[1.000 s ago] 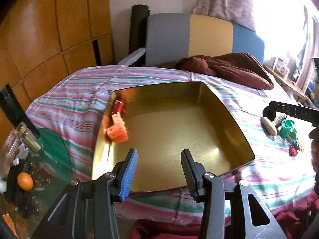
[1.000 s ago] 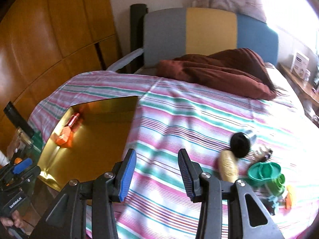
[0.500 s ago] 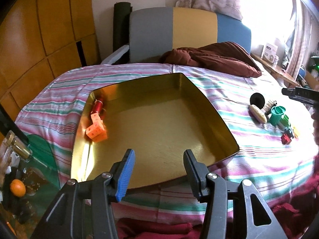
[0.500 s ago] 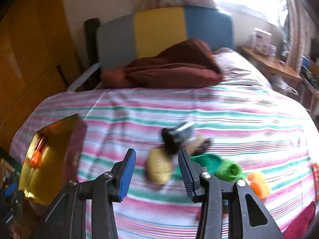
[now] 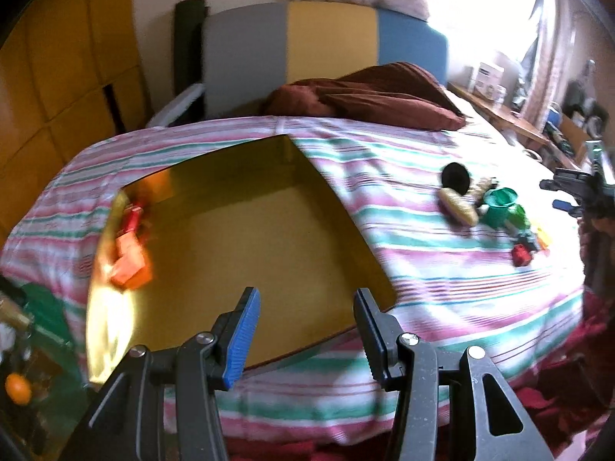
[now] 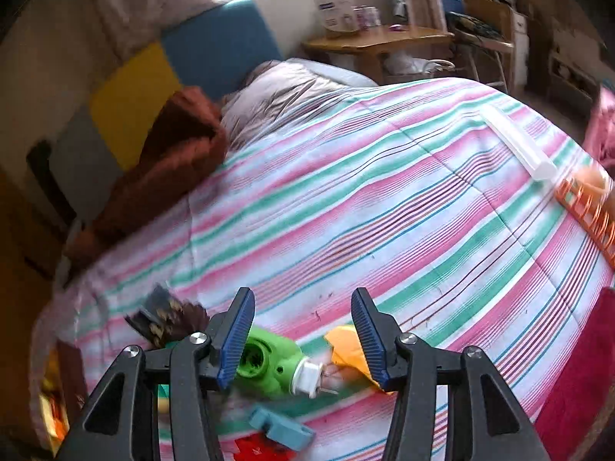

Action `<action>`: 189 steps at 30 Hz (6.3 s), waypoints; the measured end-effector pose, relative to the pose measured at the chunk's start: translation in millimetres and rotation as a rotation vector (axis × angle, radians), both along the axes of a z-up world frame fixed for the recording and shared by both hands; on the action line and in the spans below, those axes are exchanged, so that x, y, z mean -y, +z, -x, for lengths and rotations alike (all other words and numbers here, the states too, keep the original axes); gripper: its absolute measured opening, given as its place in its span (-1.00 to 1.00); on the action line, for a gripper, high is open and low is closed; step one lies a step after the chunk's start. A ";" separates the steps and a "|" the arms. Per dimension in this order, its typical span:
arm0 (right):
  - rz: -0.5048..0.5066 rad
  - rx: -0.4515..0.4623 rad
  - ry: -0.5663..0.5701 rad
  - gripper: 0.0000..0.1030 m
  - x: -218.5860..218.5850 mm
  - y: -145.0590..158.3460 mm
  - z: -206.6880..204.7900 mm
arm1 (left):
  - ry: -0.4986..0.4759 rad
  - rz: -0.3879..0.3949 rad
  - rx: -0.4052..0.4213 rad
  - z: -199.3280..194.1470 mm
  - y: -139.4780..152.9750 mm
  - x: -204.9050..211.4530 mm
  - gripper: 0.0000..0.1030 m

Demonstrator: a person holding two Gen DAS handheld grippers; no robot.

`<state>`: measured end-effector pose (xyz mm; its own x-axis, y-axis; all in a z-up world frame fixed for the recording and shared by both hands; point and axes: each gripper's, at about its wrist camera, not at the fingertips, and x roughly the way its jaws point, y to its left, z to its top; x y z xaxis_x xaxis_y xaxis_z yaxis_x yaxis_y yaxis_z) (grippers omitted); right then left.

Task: Organize rigid objects
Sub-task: 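Grasp the yellow oval object with the left tool while the right tool approaches the yellow-orange piece, then drop the yellow oval object into the tray with the left tool while the right grasps the yellow-orange piece, then carry the yellow-orange piece into the gold tray and release it with the right tool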

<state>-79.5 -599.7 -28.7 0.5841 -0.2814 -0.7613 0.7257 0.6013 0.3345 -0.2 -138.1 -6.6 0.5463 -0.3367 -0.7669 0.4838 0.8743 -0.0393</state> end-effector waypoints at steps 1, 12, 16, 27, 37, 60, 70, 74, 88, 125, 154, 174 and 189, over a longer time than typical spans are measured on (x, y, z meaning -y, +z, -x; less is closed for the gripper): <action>-0.014 0.013 0.004 0.03 1.1 0.7 1.2 | -0.021 0.007 -0.005 -0.9 1.2 9.1 0.00; -0.162 0.101 0.043 0.03 3.6 -4.8 -0.8 | -0.201 0.005 -0.096 -19.8 -16.2 131.1 0.20; -0.215 0.132 0.038 0.10 8.7 -8.4 1.4 | -0.190 0.002 -0.168 -35.2 -35.5 168.5 0.20; -0.275 0.192 0.054 0.13 11.2 -6.7 2.7 | -0.163 -0.009 -0.228 -74.2 -58.2 242.3 0.25; -0.306 0.224 0.047 0.13 17.7 -7.3 3.7 | -0.146 -0.060 -0.227 -97.9 -80.6 280.9 0.28; -0.420 0.132 -0.137 0.13 50.3 -37.8 35.9 | -0.306 -0.069 0.064 -7.1 -91.4 200.9 -0.31; -0.367 -0.106 -0.055 0.13 42.6 -50.6 19.5 | -0.309 -0.045 0.085 -5.5 -93.4 196.3 -0.31; -0.323 -0.215 0.016 0.13 32.4 -57.8 5.0 | -0.308 -0.045 0.090 -3.4 -93.8 195.6 -0.31; -0.161 -0.371 0.042 -0.27 26.1 -68.1 -18.3 | -0.304 -0.013 0.076 -5.9 -94.1 192.0 -0.31; -0.013 -0.405 0.098 -0.37 5.1 -70.9 -30.5 | -0.336 0.158 -0.038 10.6 -43.5 157.5 -0.34; 0.087 -0.451 0.132 -0.41 -25.1 -64.9 -37.2 | 0.322 -0.045 -0.030 -78.5 -38.9 -114.0 -0.34; 0.100 -0.457 0.140 -0.41 -26.0 -63.8 -36.9 | 0.387 -0.138 0.061 -85.3 -43.8 -138.5 -0.24; 0.052 -0.416 0.093 -0.41 -21.2 -58.3 -28.5 | 0.427 -0.066 0.096 -40.2 -21.5 -129.4 -0.14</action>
